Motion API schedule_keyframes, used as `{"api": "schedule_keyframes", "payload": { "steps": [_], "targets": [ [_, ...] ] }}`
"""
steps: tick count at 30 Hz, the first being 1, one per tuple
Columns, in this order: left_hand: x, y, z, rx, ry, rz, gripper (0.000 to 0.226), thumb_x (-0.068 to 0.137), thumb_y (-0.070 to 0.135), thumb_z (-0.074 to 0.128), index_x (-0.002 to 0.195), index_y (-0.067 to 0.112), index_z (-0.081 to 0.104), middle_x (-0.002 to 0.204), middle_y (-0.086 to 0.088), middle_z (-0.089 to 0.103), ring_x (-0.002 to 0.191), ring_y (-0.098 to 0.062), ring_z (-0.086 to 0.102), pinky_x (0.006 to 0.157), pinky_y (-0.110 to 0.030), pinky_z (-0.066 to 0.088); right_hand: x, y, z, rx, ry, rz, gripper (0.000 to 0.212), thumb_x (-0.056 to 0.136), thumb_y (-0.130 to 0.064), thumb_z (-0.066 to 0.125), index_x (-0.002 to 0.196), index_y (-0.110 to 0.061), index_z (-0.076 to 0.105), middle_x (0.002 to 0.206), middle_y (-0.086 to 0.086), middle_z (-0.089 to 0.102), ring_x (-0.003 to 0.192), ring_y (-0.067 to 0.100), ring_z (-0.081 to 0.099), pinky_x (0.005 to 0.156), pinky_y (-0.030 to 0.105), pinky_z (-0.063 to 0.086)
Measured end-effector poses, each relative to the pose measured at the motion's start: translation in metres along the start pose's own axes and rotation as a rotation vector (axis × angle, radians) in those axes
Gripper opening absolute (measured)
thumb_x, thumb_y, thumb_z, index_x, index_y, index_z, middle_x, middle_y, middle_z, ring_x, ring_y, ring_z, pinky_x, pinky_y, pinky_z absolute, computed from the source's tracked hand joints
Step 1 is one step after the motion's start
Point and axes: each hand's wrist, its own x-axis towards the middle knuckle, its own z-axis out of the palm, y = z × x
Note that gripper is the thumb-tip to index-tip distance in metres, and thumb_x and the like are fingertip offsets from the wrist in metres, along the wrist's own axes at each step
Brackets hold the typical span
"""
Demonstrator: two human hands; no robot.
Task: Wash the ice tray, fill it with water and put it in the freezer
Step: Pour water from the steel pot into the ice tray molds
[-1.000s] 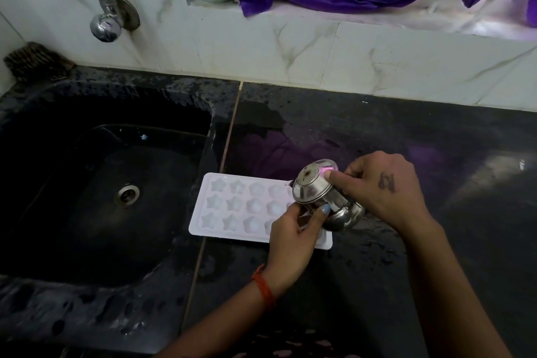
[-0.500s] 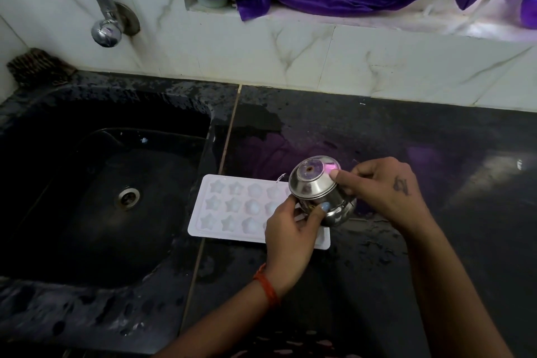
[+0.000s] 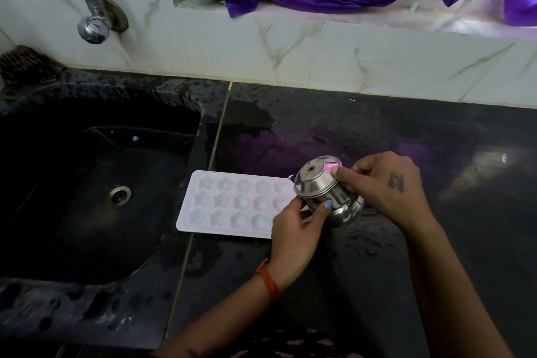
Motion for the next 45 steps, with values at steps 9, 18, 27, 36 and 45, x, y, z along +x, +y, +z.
{"api": "schedule_keyframes", "payload": {
  "steps": [9, 18, 27, 36, 45],
  "targets": [
    [-0.001, -0.002, 0.010, -0.081, -0.012, -0.064, 0.025, 0.088, 0.039, 0.062, 0.107, 0.023, 0.064, 0.103, 0.003, 0.072, 0.093, -0.006, 0.068, 0.086, -0.022, 0.052, 0.004, 0.001, -0.002, -0.097, 0.022, -0.073, 0.047, 0.082, -0.047, 0.064, 0.055, -0.008, 0.066, 0.051, 0.013, 0.062, 0.053, 0.024, 0.060, 0.048, 0.024, 0.037],
    [0.001, -0.006, 0.015, -0.129, -0.007, -0.076, 0.039, 0.075, 0.057, 0.063, 0.102, 0.029, 0.066, 0.100, 0.007, 0.073, 0.095, -0.004, 0.068, 0.091, -0.033, 0.053, 0.008, 0.005, -0.002, -0.097, 0.027, -0.098, 0.046, 0.082, -0.047, 0.064, 0.055, -0.010, 0.066, 0.051, 0.011, 0.062, 0.052, 0.023, 0.059, 0.048, 0.023, 0.035],
    [0.003, -0.001, 0.016, 0.023, 0.086, 0.013, 0.019, 0.084, 0.039, 0.067, 0.101, 0.031, 0.064, 0.092, 0.011, 0.072, 0.084, 0.003, 0.067, 0.077, -0.015, 0.052, 0.008, 0.022, -0.004, 0.137, 0.000, 0.007, 0.039, 0.078, -0.044, 0.069, 0.053, -0.014, 0.069, 0.051, 0.003, 0.065, 0.056, 0.017, 0.062, 0.059, 0.028, 0.046],
    [0.008, 0.000, 0.025, 0.076, 0.057, 0.040, 0.045, 0.073, 0.060, 0.062, 0.106, 0.028, 0.065, 0.097, 0.008, 0.072, 0.086, -0.004, 0.067, 0.082, -0.031, 0.055, 0.004, 0.030, -0.008, 0.193, 0.057, 0.058, 0.036, 0.077, -0.043, 0.070, 0.052, -0.018, 0.068, 0.047, -0.004, 0.063, 0.046, 0.002, 0.055, 0.053, 0.023, 0.040],
    [0.008, -0.010, 0.036, -0.043, -0.055, -0.064, 0.047, 0.064, 0.069, 0.056, 0.093, 0.033, 0.064, 0.088, 0.011, 0.074, 0.086, -0.006, 0.069, 0.087, -0.038, 0.055, 0.001, 0.025, -0.012, -0.034, 0.040, 0.026, 0.043, 0.081, -0.044, 0.066, 0.057, -0.008, 0.068, 0.051, 0.010, 0.063, 0.056, 0.023, 0.063, 0.055, 0.028, 0.046]
  ]
}}
